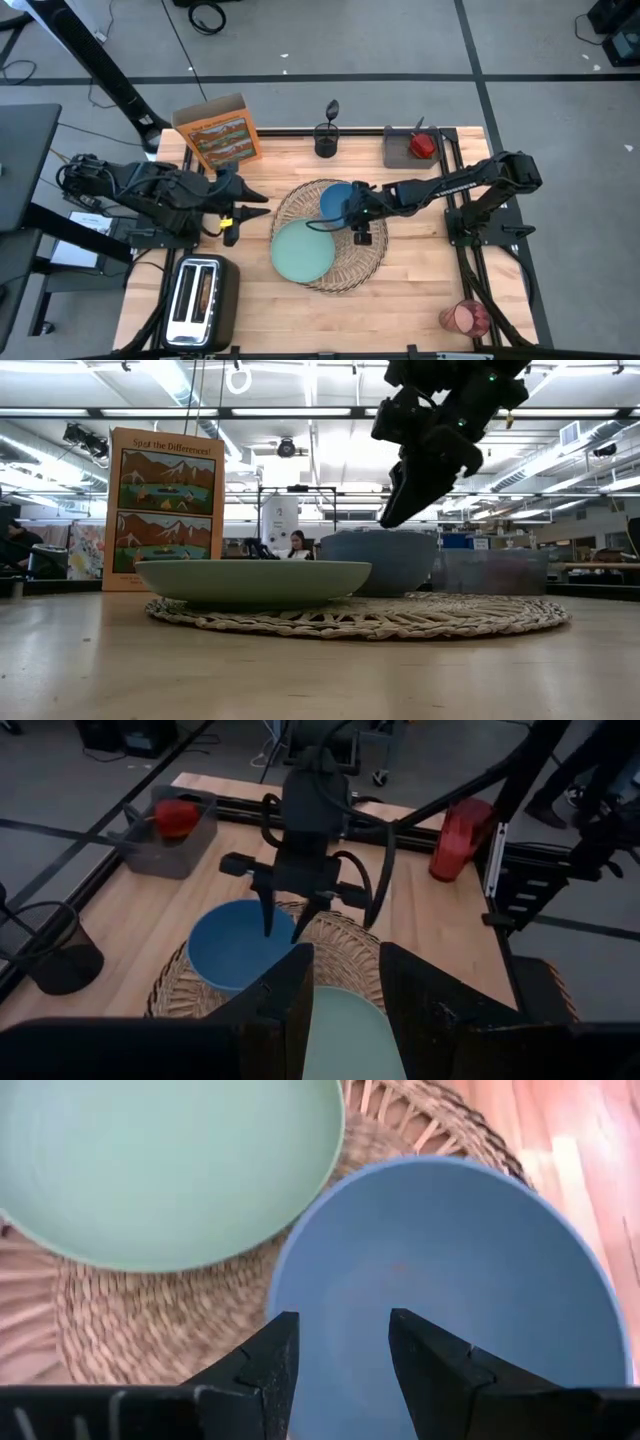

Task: Arrange a breakfast setting
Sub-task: Adjust the blue bowl on the brown table mat

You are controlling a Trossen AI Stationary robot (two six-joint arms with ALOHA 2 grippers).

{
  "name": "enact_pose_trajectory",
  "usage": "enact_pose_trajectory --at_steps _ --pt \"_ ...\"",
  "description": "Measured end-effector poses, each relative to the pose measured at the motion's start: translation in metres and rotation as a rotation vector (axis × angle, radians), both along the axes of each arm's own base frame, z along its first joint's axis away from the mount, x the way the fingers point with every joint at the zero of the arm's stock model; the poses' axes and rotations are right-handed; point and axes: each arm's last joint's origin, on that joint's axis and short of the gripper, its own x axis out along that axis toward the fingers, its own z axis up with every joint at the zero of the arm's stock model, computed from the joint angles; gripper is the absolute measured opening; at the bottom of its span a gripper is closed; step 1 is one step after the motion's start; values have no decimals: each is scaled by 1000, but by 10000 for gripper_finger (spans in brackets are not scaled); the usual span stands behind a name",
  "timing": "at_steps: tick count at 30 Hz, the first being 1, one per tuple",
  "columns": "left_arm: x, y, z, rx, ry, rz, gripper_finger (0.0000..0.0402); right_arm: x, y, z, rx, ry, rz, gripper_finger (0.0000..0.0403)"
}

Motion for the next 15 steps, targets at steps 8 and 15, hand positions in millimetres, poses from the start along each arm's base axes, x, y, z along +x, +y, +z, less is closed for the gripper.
enact_pose_trajectory --at_steps 8,15 --pt "0 0 0 -52 -4 22 123 8 -2 9 50 -86 -6 164" --pt "0 0 0 -54 -3 24 123 11 -19 -21 20 15 17 164"
